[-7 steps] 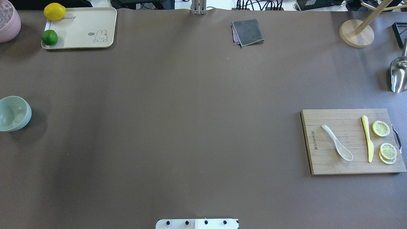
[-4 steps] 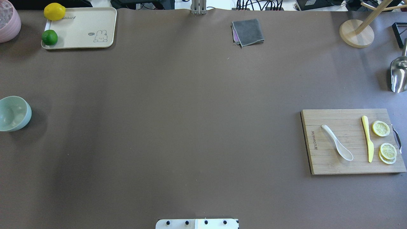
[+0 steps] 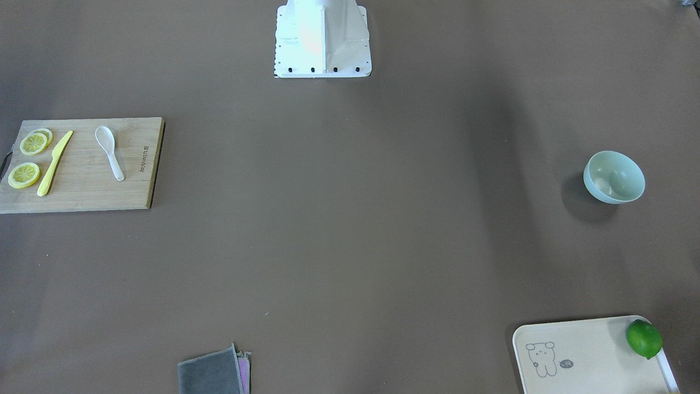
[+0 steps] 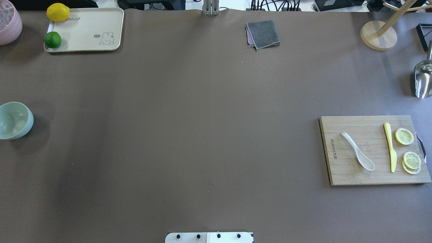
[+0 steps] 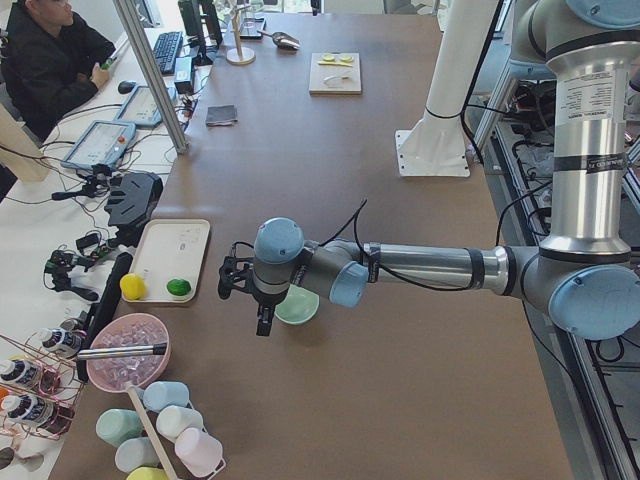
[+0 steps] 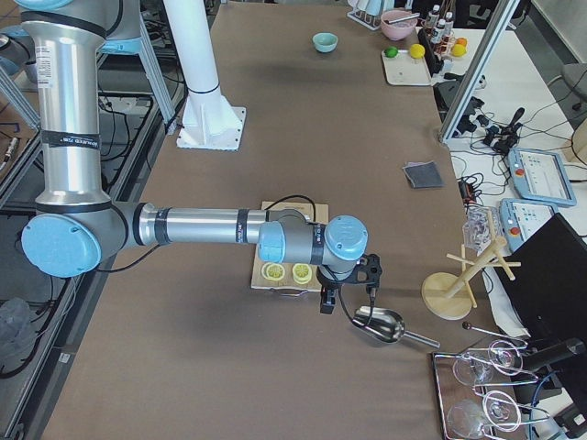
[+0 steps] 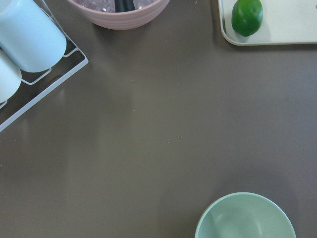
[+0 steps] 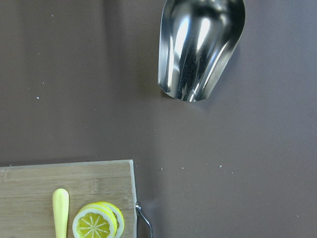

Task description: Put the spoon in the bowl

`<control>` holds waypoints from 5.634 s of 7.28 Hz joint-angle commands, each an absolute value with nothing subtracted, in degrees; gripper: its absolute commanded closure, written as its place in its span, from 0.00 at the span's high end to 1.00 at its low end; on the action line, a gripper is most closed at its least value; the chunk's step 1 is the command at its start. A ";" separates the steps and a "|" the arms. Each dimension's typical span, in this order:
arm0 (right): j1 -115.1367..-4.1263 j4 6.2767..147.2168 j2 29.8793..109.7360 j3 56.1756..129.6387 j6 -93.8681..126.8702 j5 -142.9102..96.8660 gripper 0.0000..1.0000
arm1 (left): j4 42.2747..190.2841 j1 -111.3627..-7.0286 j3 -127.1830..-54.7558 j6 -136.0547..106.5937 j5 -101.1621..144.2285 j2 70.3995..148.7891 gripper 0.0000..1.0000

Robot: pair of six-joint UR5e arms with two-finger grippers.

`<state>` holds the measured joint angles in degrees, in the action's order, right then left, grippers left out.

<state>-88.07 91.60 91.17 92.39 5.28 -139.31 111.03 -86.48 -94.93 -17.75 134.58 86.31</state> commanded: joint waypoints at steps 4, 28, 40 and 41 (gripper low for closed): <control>-87.80 91.41 90.62 92.46 5.36 -139.48 1.00 | 111.97 -86.14 -94.75 -17.67 134.47 86.83 0.98; -87.27 91.67 82.71 87.89 7.64 -140.07 1.00 | 141.33 -70.40 -82.00 -54.18 145.38 102.71 0.00; -85.43 91.14 82.88 90.08 11.34 -141.59 1.00 | 112.96 -28.65 -87.97 -72.00 95.45 129.90 0.00; -85.34 91.06 82.71 90.26 10.99 -141.33 1.00 | 112.33 -28.65 -87.89 -71.90 95.36 129.82 0.00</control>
<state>-85.40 91.12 82.72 89.96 11.20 -141.41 113.84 -28.71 -87.80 -73.07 95.50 129.95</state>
